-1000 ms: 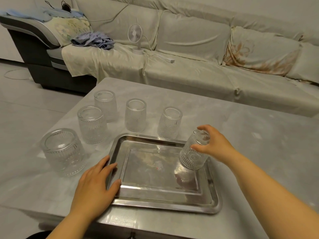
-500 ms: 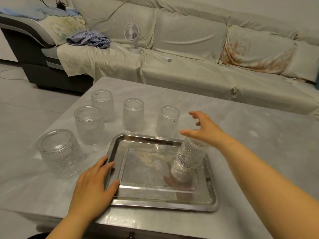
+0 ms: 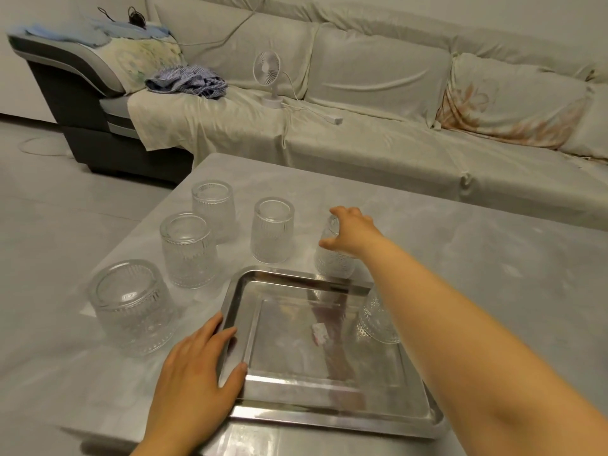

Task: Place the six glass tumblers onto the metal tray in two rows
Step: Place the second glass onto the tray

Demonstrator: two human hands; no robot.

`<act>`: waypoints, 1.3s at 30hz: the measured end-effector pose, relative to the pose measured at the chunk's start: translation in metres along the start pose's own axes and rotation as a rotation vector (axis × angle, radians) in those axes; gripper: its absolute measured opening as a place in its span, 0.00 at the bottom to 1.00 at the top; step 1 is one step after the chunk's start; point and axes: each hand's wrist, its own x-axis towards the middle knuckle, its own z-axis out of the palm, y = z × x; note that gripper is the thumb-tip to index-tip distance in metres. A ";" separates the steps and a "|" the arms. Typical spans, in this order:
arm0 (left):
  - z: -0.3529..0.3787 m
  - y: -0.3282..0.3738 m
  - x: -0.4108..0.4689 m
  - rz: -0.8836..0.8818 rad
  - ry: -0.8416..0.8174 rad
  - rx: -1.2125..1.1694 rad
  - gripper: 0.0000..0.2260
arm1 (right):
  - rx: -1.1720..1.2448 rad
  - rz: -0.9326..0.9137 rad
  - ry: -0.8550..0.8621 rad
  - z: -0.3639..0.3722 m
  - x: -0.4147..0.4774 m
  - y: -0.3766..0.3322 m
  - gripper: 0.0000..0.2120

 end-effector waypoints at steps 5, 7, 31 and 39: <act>0.003 -0.003 0.002 -0.005 -0.013 0.012 0.25 | 0.010 -0.003 0.031 0.002 0.004 0.002 0.31; 0.004 -0.003 0.002 -0.003 -0.010 0.010 0.25 | 0.040 -0.015 0.055 0.002 0.001 0.003 0.31; -0.001 0.001 -0.003 0.005 0.022 -0.032 0.21 | -0.057 -0.269 -0.093 0.006 -0.100 -0.004 0.32; 0.000 0.001 -0.002 0.000 0.012 -0.030 0.21 | -0.236 -0.283 -0.057 0.011 -0.100 -0.001 0.30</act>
